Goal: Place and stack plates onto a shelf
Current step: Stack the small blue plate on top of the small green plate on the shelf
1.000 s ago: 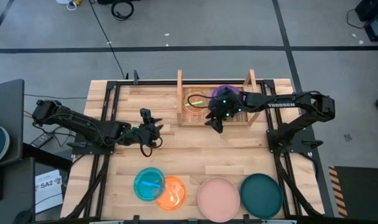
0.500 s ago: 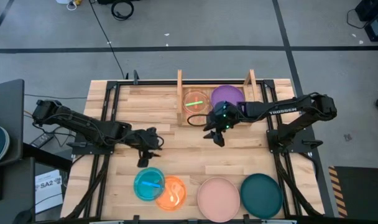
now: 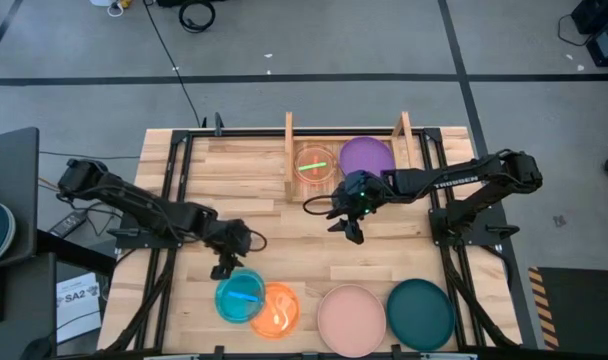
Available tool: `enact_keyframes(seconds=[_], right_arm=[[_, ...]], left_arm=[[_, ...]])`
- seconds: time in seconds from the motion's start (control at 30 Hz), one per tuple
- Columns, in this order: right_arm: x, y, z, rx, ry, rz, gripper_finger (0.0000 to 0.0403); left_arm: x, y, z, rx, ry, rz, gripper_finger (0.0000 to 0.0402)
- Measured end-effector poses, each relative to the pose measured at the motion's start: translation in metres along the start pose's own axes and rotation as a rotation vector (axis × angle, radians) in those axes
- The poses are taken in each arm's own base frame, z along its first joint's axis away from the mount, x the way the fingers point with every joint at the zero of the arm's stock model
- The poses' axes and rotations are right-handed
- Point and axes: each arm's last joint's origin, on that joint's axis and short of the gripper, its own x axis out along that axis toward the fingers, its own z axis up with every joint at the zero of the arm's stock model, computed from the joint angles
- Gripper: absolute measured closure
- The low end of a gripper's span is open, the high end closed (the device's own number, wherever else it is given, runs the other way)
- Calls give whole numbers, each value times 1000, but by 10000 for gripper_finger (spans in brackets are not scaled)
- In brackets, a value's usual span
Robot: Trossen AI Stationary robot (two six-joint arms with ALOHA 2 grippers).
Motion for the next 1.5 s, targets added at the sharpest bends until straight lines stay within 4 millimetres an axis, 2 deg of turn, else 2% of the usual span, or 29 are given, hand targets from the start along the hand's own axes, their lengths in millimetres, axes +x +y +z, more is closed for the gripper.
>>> enact_keyframes(seconds=[0.23, 0.47, 0.73, 1.0, 1.4, 1.5], right_arm=[[0, 0, 0, -19, -4, 1, 208], [0, 0, 0, -52, -4, 0, 208], [0, 0, 2, -58, -19, 2, 209], [0, 0, 2, -57, -18, 2, 209], [0, 0, 2, -57, -18, 2, 209], [0, 0, 2, -57, -18, 2, 209]], left_arm=[[20, -9, -6, 13, 84, -6, 248], [38, -9, -9, 15, 137, 2, 248], [49, -9, -11, 7, 181, -39, 252], [49, -9, -11, 11, 184, -56, 293], [49, -9, -11, 11, 183, -57, 387], [49, -9, -11, 11, 183, -57, 394]])
